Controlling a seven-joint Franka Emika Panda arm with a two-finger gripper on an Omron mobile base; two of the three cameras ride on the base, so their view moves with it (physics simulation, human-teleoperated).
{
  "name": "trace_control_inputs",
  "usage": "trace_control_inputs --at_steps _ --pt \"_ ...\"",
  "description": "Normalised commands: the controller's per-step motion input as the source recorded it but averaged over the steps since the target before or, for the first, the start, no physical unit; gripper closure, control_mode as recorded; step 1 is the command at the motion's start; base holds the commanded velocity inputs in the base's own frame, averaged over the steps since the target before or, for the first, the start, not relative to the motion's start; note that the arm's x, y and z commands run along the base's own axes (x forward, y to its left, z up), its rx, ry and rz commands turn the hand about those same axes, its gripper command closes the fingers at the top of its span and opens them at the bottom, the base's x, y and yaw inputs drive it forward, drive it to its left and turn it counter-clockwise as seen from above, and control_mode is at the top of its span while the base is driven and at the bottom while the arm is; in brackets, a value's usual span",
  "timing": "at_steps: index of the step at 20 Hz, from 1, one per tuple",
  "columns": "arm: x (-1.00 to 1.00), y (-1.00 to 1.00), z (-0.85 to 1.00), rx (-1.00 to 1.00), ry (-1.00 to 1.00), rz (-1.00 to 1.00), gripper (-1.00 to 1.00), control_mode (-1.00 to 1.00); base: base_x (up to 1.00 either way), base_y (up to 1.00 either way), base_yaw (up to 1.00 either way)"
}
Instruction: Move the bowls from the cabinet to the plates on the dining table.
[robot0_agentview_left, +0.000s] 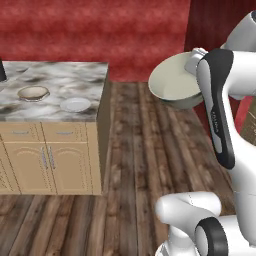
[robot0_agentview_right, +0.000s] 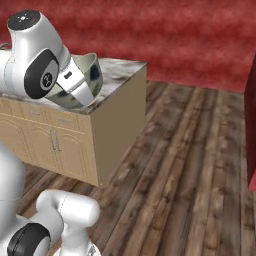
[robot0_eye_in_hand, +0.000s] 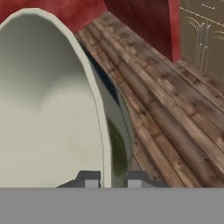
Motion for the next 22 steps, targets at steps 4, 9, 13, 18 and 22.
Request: trace_control_inputs --at_steps 4,9,13,18,22 --pt "0.00 0.00 0.00 0.00 0.00 0.00 1.00 1.00 0.00 0.19 0.20" --pt "0.00 0.00 0.00 0.00 0.00 0.00 1.00 1.00 0.16 0.27 0.11" --pt "0.00 0.00 0.00 0.00 0.00 0.00 1.00 1.00 0.52 0.26 -0.09" --pt "0.00 0.00 0.00 0.00 0.00 0.00 1.00 1.00 0.60 0.24 -0.06" --pt "0.00 0.00 0.00 0.00 0.00 0.00 1.00 1.00 0.62 0.20 -0.04"
